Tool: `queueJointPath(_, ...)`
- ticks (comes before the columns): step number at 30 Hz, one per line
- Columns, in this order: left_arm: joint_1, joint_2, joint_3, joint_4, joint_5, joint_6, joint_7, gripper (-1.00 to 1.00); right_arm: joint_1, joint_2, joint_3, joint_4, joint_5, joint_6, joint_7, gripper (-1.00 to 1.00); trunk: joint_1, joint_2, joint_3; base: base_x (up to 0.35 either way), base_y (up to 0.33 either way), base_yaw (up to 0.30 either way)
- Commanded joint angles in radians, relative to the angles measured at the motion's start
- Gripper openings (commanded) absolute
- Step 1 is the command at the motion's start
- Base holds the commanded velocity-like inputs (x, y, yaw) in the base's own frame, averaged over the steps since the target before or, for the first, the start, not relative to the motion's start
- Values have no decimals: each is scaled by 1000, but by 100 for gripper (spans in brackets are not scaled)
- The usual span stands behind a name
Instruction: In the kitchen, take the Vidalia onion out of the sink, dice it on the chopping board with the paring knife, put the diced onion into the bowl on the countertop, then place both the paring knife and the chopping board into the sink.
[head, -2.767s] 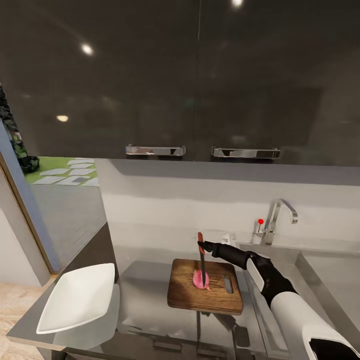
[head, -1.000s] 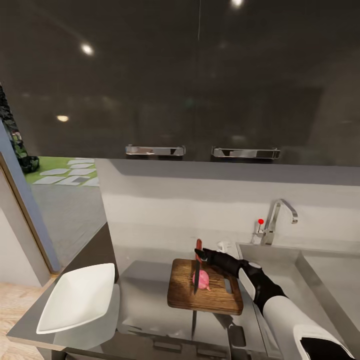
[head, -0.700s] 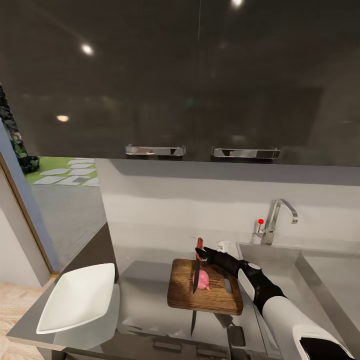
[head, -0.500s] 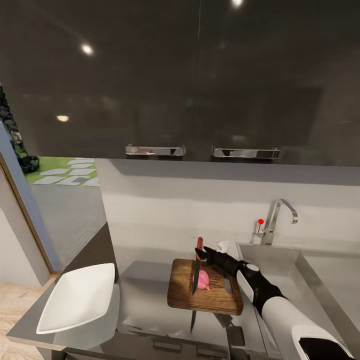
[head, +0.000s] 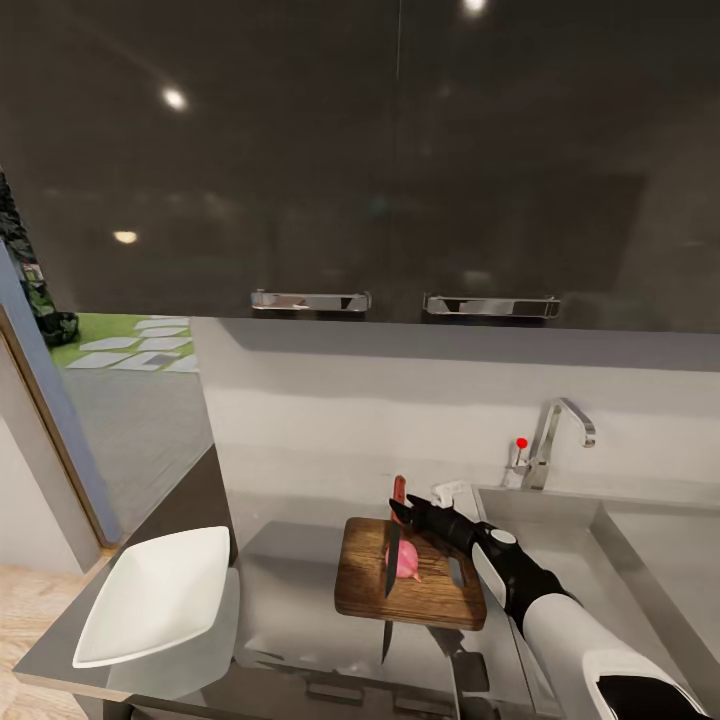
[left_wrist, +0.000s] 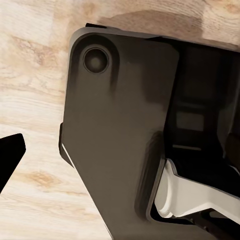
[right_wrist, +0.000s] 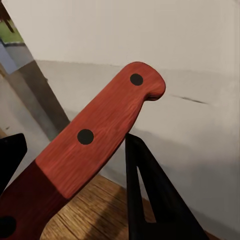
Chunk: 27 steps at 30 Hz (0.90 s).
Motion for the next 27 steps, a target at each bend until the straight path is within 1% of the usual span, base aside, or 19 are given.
queueJointPath(1, -1, 0, -5, 5, 10, -7, -5, 100, -1, 0, -4, 2, -6, -1, 7, -100, 0, -1, 0, 0, 0, 0)
queueJointPath(27, -1, 5, -5, 5, 10, -7, -5, 100, -1, -5, -4, 1, -2, -11, 7, -100, 0, -1, 0, 0, 0, 0)
